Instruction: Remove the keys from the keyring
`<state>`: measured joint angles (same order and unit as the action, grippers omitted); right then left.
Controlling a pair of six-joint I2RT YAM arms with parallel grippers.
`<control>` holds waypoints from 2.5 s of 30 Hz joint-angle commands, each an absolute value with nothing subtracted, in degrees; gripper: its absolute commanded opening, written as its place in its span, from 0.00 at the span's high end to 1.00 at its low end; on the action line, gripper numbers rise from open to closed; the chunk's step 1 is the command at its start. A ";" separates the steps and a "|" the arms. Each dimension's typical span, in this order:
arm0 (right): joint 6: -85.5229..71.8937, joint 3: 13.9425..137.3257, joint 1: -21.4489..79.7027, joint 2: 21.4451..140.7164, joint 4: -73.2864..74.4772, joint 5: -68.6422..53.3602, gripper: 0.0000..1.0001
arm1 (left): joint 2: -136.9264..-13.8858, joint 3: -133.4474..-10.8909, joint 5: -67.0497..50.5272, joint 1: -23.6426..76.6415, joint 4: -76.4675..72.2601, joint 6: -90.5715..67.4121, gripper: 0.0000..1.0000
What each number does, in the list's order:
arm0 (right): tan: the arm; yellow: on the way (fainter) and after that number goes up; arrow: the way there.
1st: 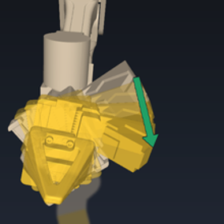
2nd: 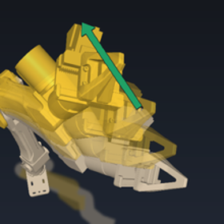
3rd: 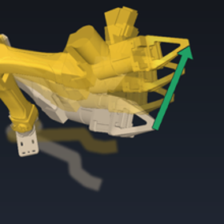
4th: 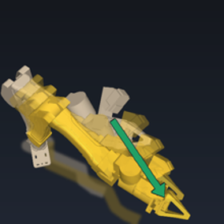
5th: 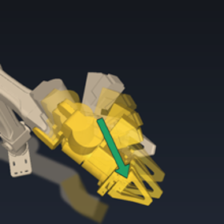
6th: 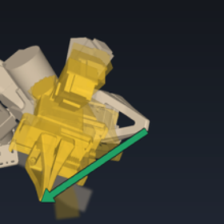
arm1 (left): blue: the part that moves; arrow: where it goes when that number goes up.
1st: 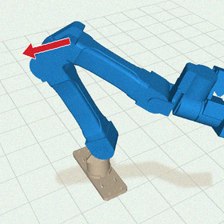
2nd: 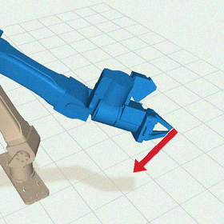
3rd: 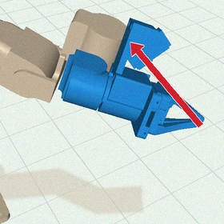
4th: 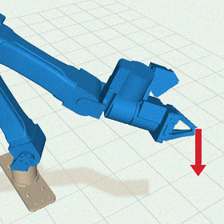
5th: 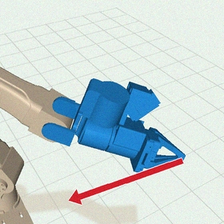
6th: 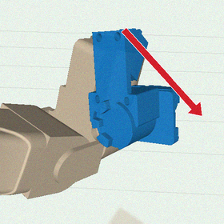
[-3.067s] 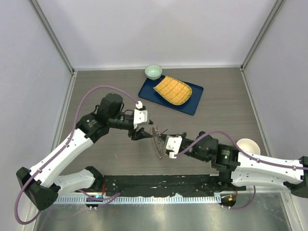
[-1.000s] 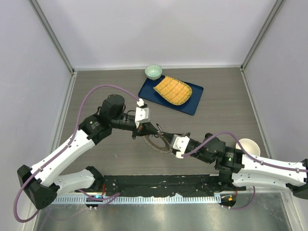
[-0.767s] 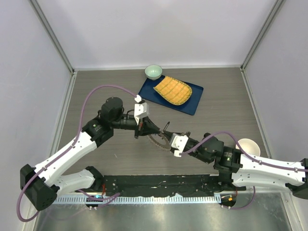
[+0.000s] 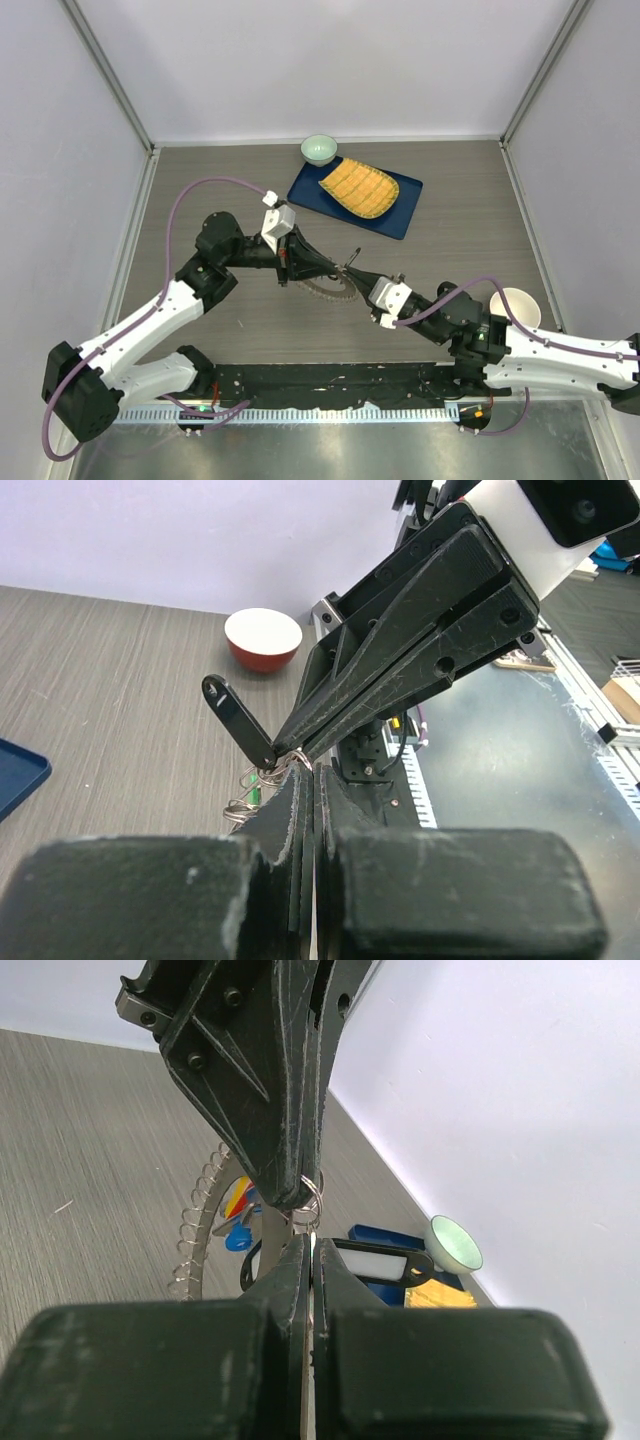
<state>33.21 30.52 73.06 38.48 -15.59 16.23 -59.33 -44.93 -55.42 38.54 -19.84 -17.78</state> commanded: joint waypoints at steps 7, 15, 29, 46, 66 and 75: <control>32.70 30.23 73.04 38.15 -17.67 19.86 0.99 | -58.80 -44.56 -62.13 38.50 -33.14 -22.50 1.00; 32.34 30.15 73.04 36.56 -18.54 19.60 0.99 | -58.27 -44.82 -66.44 37.80 -26.20 -17.06 1.00; 32.52 30.67 73.04 35.51 -18.19 18.63 0.99 | -58.98 -47.37 -70.57 37.35 -9.33 -4.05 1.00; 32.87 32.25 73.04 36.12 -16.61 17.67 0.99 | -61.26 -54.05 -68.03 37.27 13.77 12.91 1.00; 32.17 31.82 73.04 35.68 -17.31 16.97 0.99 | -59.06 -53.53 -73.38 37.27 16.28 21.54 1.00; 32.07 29.09 73.04 34.54 -16.35 13.01 0.99 | -60.99 -47.38 -77.26 37.27 -25.83 -16.03 1.00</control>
<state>31.09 29.58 73.82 36.16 -12.43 9.91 -61.34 -50.59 -70.35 37.32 0.95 7.09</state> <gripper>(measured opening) 0.025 0.009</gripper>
